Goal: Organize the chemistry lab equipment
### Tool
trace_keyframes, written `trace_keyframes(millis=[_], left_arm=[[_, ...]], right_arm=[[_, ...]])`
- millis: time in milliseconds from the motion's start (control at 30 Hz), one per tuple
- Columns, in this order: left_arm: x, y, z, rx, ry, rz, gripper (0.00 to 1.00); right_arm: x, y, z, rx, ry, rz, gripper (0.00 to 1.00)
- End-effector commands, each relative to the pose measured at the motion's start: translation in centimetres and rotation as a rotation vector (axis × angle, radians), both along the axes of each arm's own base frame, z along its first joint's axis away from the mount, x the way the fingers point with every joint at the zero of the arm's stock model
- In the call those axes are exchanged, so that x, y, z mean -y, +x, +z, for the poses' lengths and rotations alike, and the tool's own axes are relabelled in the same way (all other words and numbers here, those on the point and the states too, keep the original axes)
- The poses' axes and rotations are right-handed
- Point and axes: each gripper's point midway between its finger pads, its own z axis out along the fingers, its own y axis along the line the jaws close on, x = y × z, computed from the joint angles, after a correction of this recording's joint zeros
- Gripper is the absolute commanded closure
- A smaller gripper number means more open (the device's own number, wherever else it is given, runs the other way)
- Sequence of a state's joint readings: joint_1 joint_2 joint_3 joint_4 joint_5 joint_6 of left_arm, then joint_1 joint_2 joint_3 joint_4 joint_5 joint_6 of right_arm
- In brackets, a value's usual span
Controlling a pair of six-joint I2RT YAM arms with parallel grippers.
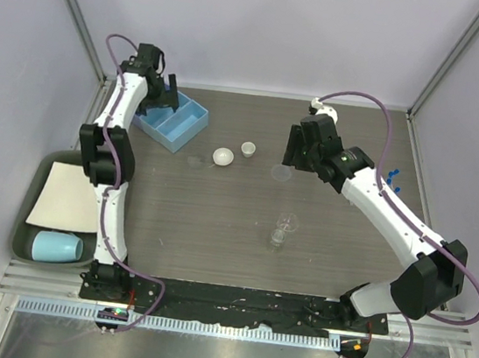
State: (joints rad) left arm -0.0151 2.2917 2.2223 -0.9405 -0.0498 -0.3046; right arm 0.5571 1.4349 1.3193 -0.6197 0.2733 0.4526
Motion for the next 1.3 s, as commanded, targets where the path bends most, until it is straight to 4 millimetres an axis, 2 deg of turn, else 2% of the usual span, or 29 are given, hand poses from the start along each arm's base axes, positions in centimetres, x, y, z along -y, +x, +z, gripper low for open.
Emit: trace_keyframes(millis=[0, 300, 467, 567, 600, 700, 800, 833, 900, 967, 1267], left_arm=[[0.6, 1.0, -0.2, 0.018, 0.007, -0.037, 0.0], [1.0, 0.3, -3.4, -0.036, -0.005, -0.069, 0.0], [0.8, -0.1, -4.5, -0.058, 0.003, -0.065, 0.09], [0.4, -0.3, -4.9, -0.066, 0.02, -0.053, 0.18], [0.4, -0.4, -5.0, -0.067, 0.022, -0.052, 0.24], [0.1, -0.6, -5.2, -0.073, 0.03, -0.046, 0.32], [-0.3, -0.7, -5.6, -0.083, 0.055, -0.031, 0.49], [-0.5, -0.8, -5.6, -0.081, 0.061, -0.026, 0.58], [-1.0, -0.9, -5.7, -0.083, 0.087, -0.013, 0.66], [-1.2, -0.8, -5.7, -0.077, 0.101, -0.006, 0.69], [-1.9, -0.8, -5.0, -0.063, 0.135, 0.015, 0.96]], right_arm=[[-1.0, 0.7, 1.1, 0.041, 0.045, 0.01, 0.4], [-1.4, 0.8, 0.1, 0.019, 0.044, 0.019, 0.4], [-1.6, 0.8, -0.1, 0.013, 0.047, 0.026, 0.4], [-1.5, 0.7, 0.0, 0.016, 0.051, 0.025, 0.41], [-1.5, 0.6, 0.1, 0.019, 0.051, 0.028, 0.41], [-1.5, 0.5, -0.2, 0.014, 0.054, 0.032, 0.43], [-1.6, 0.4, -0.1, 0.016, 0.059, 0.038, 0.44], [-1.6, 0.3, -0.1, 0.017, 0.06, 0.037, 0.44], [-1.5, 0.3, 0.0, 0.02, 0.061, 0.035, 0.44], [-1.6, 0.3, 0.1, 0.022, 0.064, 0.038, 0.44], [-1.5, 0.2, 0.2, 0.025, 0.067, 0.039, 0.47]])
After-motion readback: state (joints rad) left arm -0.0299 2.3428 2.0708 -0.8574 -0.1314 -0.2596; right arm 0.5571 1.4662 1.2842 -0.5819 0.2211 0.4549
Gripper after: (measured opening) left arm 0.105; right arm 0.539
